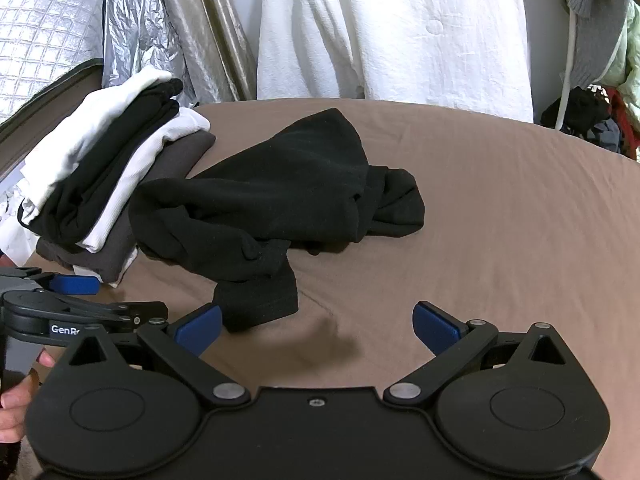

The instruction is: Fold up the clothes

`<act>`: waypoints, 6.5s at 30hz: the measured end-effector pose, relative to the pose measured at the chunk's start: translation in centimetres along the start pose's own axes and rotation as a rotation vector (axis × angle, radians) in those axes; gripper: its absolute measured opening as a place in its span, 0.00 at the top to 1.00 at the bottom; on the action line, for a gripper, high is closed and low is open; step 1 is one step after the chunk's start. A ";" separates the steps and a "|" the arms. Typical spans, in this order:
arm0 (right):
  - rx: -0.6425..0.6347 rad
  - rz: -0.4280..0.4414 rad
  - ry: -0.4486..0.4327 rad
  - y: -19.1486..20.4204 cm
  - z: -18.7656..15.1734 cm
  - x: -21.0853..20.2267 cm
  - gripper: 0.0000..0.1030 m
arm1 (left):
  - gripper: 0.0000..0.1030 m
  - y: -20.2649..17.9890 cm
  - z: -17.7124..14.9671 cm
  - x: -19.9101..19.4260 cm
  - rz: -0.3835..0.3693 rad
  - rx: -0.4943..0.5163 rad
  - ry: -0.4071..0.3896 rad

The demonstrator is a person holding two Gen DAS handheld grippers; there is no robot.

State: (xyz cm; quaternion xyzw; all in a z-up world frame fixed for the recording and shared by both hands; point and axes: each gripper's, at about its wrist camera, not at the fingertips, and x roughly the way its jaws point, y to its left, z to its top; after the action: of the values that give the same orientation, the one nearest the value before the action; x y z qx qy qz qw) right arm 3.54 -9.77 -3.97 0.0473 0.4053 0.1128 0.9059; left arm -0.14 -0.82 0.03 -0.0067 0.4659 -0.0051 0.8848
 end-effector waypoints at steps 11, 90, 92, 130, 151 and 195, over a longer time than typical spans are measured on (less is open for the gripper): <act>0.002 0.001 0.000 -0.2 -0.1 0.0 0.00 | 0.00 -0.1 0.0 0.0 0.015 -0.005 0.005; -0.040 -0.192 -0.531 -9.6 17.4 -16.7 0.73 | 0.84 -4.9 5.5 -10.1 -0.141 0.086 -0.633; -0.041 -0.312 -0.481 -11.3 16.7 -14.6 0.72 | 0.41 -5.7 4.6 -7.2 -0.114 0.116 -0.563; 0.371 -0.135 0.003 -24.7 -0.9 0.0 0.31 | 0.92 -4.7 -0.9 -7.8 0.181 0.132 -0.718; 0.207 0.092 -0.036 -17.3 -0.5 0.9 0.26 | 0.91 8.4 -4.7 -3.3 0.157 -0.202 -0.428; -0.115 -0.482 0.344 -17.4 -11.1 -3.4 0.87 | 0.56 8.6 -8.1 -1.6 -0.573 -0.278 -0.091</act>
State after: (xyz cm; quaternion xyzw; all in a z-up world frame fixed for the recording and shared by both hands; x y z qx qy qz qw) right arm -4.05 -27.51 -11.98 -0.1215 0.5453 -0.0764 0.8258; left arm -7.70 7.70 -3.36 -0.2587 0.4012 -0.1903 0.8578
